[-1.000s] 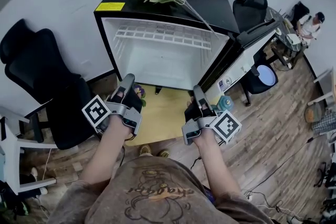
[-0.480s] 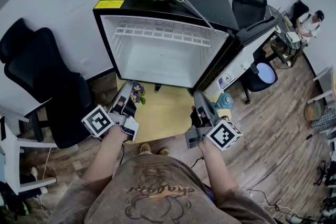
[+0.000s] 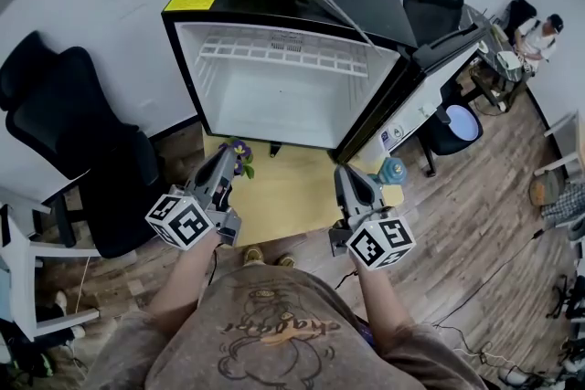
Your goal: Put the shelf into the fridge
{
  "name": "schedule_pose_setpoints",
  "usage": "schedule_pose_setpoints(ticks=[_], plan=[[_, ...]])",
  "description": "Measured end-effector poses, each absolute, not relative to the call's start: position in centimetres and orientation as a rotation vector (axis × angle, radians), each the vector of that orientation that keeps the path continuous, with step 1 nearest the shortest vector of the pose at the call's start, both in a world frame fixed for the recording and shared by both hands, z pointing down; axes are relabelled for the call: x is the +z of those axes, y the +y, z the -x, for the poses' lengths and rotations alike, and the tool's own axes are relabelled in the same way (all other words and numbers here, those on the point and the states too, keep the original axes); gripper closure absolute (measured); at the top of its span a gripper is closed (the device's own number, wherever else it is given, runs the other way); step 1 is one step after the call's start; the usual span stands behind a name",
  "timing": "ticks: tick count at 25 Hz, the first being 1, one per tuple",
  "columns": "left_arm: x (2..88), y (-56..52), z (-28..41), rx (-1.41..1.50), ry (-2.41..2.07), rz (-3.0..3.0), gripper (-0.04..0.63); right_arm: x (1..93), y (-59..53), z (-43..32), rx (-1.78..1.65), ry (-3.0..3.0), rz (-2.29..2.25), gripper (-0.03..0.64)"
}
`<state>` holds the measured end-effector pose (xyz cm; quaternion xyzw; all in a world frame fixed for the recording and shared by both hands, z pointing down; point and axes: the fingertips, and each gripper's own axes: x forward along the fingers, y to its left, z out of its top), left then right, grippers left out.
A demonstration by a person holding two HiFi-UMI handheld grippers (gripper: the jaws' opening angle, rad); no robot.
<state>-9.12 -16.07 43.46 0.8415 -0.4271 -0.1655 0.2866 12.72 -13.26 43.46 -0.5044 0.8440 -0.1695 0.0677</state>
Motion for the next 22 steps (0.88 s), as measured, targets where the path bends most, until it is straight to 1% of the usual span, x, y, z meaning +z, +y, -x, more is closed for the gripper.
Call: schedule_pose_setpoints(ticks=[7, 15, 22], plan=[[44.2, -15.7, 8.6, -0.265, -1.260, -2.418, 0.566, 44.1, -12.9, -13.2, -0.371, 2.578, 1.657, 0.618], [45.0, -15.5, 9.1, -0.062, -1.448, -2.559, 0.566, 46.3, -12.4, -13.9, -0.360, 2.576, 1.761, 0.618], [45.4, -15.8, 9.3, -0.030, -1.508, -2.567, 0.566, 47.2, -12.7, -13.9, -0.323, 2.603, 1.799, 0.618]])
